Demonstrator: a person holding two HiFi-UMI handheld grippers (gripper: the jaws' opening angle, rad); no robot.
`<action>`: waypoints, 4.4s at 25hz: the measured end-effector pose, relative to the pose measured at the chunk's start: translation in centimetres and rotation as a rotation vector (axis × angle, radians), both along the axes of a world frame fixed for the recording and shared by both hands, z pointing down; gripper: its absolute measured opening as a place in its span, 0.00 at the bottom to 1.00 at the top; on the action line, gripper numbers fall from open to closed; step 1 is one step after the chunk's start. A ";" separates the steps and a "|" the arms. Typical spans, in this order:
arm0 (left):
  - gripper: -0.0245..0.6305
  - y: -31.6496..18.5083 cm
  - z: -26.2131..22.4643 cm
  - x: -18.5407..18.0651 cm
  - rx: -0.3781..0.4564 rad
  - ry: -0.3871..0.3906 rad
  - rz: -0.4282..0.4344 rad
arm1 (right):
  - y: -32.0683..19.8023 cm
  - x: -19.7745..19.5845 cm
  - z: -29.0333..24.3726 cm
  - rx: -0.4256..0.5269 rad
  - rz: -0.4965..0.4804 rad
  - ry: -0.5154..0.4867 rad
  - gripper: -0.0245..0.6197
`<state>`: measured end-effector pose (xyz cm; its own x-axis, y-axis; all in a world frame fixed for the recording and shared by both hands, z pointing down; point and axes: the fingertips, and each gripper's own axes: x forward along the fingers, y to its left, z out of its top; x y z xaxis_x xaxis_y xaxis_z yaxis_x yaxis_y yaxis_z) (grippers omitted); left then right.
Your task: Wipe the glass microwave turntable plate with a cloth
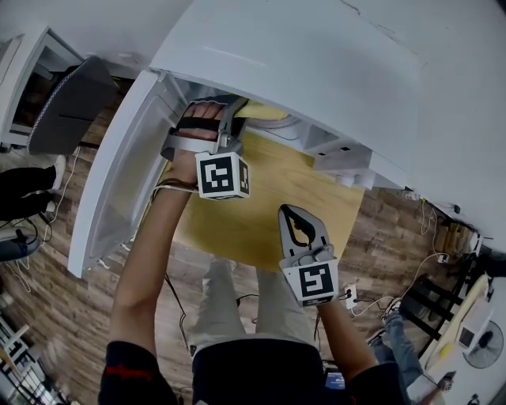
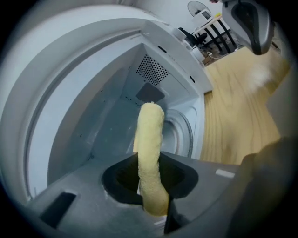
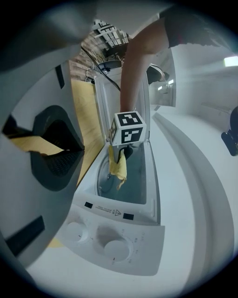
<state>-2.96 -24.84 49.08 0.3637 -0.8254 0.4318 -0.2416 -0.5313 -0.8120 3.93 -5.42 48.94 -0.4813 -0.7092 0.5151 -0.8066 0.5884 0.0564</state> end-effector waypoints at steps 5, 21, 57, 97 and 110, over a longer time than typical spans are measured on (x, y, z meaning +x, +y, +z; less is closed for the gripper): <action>0.16 -0.4 1.3 0.9 0.027 -0.089 0.050 | 0.6 -0.1 1.1 -0.015 0.004 0.009 0.05; 0.16 -1.3 3.6 1.1 0.098 -0.286 0.174 | 1.1 0.4 2.9 -0.038 0.052 0.019 0.05; 0.15 -0.1 4.9 2.6 -0.013 -0.340 0.243 | -2.7 0.9 3.5 -0.004 0.096 0.013 0.05; 0.15 -1.1 4.8 1.6 0.028 -0.338 0.275 | -14.3 -4.4 8.1 0.288 -0.256 0.816 0.47; 0.15 -1.7 4.8 1.4 0.011 -0.297 0.226 | -14.1 -4.6 8.5 0.310 -0.284 0.851 0.47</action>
